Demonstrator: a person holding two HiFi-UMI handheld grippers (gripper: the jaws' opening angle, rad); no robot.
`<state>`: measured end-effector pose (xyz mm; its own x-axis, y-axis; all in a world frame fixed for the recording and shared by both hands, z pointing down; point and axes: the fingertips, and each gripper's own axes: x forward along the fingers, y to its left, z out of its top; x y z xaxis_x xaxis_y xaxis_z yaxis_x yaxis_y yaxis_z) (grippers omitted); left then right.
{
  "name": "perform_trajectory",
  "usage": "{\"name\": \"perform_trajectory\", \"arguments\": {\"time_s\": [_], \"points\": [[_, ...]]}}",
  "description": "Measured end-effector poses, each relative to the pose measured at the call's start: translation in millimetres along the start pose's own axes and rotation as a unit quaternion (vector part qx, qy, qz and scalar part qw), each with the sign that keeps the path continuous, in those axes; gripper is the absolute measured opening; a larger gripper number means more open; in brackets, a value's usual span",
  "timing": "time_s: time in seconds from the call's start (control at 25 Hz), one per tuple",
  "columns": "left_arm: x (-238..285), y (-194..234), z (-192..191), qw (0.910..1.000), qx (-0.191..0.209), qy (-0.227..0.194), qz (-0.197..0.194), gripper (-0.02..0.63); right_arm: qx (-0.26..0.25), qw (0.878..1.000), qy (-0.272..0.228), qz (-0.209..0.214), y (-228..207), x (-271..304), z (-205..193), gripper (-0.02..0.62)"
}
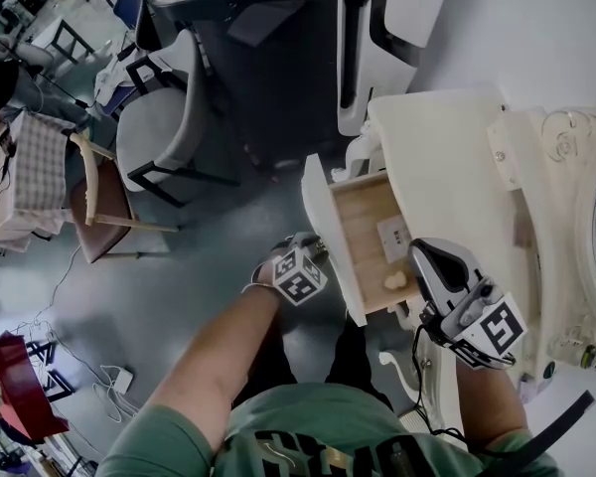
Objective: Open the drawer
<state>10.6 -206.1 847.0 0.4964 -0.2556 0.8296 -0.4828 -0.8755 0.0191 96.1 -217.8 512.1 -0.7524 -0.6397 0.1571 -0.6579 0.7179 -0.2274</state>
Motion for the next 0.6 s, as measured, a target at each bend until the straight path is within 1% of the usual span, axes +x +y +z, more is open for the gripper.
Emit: {"name": "perform_trajectory", "arguments": {"time_s": [0.6], "points": [[-10.6,3.0,-14.6,1.0000,-0.006,-0.005,0.001,0.140,0.000,1.000,0.003,0.017,13.1,19.2,-3.3,0.006]]}}
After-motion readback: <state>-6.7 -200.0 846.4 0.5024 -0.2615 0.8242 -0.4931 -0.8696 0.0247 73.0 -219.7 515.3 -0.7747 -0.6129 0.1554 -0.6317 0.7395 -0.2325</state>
